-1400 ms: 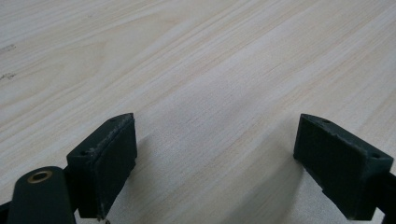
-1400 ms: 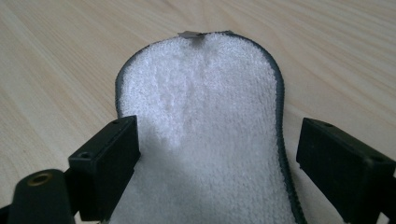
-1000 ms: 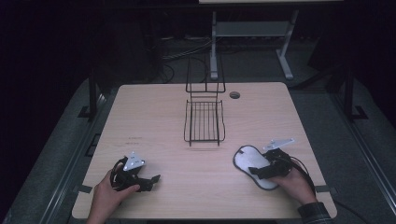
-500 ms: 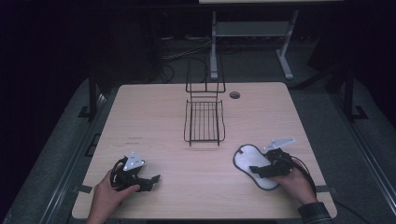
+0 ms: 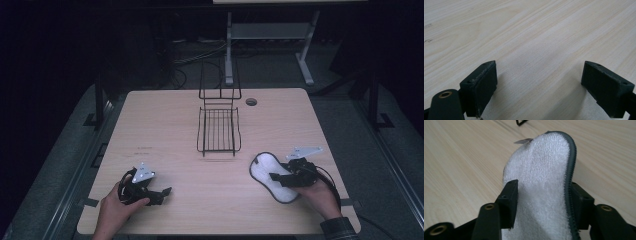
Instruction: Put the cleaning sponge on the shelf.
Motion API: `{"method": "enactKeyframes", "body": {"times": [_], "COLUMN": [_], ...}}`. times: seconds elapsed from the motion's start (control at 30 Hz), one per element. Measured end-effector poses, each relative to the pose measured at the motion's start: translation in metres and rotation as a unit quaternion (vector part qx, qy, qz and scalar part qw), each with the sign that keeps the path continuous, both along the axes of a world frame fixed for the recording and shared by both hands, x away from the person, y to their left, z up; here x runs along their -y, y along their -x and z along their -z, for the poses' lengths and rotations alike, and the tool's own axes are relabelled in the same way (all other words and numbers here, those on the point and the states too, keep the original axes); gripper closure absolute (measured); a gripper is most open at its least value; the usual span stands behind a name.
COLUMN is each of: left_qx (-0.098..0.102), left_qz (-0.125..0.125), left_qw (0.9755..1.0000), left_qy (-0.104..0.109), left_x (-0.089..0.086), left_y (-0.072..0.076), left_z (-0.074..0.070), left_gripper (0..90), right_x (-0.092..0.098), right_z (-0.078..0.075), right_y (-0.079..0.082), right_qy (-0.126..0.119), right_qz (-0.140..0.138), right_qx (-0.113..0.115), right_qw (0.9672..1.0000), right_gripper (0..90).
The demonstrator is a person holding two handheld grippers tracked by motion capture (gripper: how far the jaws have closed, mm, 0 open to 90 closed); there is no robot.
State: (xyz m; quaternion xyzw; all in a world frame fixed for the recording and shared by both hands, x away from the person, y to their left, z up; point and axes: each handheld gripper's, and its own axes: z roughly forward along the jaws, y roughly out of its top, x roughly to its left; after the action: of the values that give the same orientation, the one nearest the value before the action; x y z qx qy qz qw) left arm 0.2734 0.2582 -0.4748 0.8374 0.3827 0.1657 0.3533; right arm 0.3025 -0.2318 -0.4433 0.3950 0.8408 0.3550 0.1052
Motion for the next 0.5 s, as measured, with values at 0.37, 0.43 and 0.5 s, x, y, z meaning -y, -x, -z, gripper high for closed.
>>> {"method": "enactKeyframes", "body": {"times": [0.37, 0.43, 0.5], "left_qx": [0.000, 0.000, 0.000], "left_qz": [0.000, 0.000, 0.000], "left_qw": [1.0000, 1.0000, 1.0000], "left_qy": [0.000, 0.000, 0.000], "left_x": [0.000, 0.000, 0.000], "left_y": [0.000, 0.000, 0.000], "left_z": [0.000, 0.000, 0.000], "left_gripper": [12.4, 12.4, 12.4], "right_x": [0.003, 0.003, 0.002], "right_z": [-0.015, -0.016, -0.018], "right_y": [0.005, 0.007, 0.008], "right_qy": [-0.036, -0.041, -0.045], "right_qz": [-0.005, -0.009, -0.014], "right_qx": [0.003, 0.003, 0.007], "right_qw": [0.9993, 0.9991, 0.9989], "right_gripper": [62.7, 64.1, 65.7]}}
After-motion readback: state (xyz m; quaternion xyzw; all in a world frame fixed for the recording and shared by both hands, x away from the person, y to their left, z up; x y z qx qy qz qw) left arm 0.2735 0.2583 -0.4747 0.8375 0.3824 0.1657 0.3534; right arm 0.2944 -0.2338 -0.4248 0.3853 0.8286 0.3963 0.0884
